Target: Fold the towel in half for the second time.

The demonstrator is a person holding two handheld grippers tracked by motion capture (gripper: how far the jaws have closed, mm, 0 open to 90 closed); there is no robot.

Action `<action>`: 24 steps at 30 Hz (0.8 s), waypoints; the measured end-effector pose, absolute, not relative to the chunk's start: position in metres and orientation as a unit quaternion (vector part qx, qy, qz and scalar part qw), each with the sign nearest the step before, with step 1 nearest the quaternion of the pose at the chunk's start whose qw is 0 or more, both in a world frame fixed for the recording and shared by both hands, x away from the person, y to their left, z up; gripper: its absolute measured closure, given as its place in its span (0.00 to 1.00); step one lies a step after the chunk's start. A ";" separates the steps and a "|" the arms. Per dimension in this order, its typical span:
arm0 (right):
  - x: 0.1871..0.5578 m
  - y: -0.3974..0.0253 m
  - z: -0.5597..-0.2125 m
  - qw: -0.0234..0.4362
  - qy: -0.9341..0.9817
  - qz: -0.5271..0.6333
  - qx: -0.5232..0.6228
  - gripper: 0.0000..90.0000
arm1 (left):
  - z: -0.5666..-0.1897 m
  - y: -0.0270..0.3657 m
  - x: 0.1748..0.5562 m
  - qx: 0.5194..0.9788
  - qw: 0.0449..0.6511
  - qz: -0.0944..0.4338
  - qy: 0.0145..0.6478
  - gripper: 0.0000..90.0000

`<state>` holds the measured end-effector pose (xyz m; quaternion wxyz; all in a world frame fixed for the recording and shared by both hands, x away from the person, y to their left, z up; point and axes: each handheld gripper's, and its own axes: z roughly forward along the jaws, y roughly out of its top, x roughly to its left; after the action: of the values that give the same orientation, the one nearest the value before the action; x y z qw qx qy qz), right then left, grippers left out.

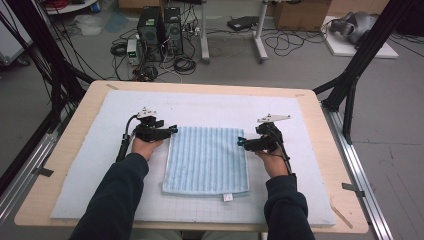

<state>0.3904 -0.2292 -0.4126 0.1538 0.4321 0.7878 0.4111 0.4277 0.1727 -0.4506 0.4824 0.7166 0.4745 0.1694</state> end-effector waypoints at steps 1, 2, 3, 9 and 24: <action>0.391 -0.229 -0.413 0.154 0.788 0.411 0.432 0.13 | -0.450 0.173 0.428 0.718 0.482 0.169 0.473 0.37; 0.391 -0.229 -0.413 0.153 0.787 0.411 0.434 0.13 | -0.450 0.172 0.427 0.719 0.481 0.171 0.472 0.37; 0.391 -0.229 -0.414 0.154 0.787 0.410 0.434 0.13 | -0.450 0.171 0.427 0.720 0.479 0.173 0.471 0.38; 0.398 -0.226 -0.419 0.163 0.783 0.397 0.451 0.16 | -0.450 0.157 0.424 0.749 0.439 0.211 0.450 0.61; 0.434 -0.201 -0.444 0.174 0.792 0.342 0.475 0.44 | -0.452 0.149 0.427 0.776 0.415 0.192 0.434 0.97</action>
<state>0.4342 -0.2006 -0.4445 0.1741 0.4754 0.7917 0.3418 0.4269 0.1490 -0.4515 0.4145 0.7765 0.4340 0.1923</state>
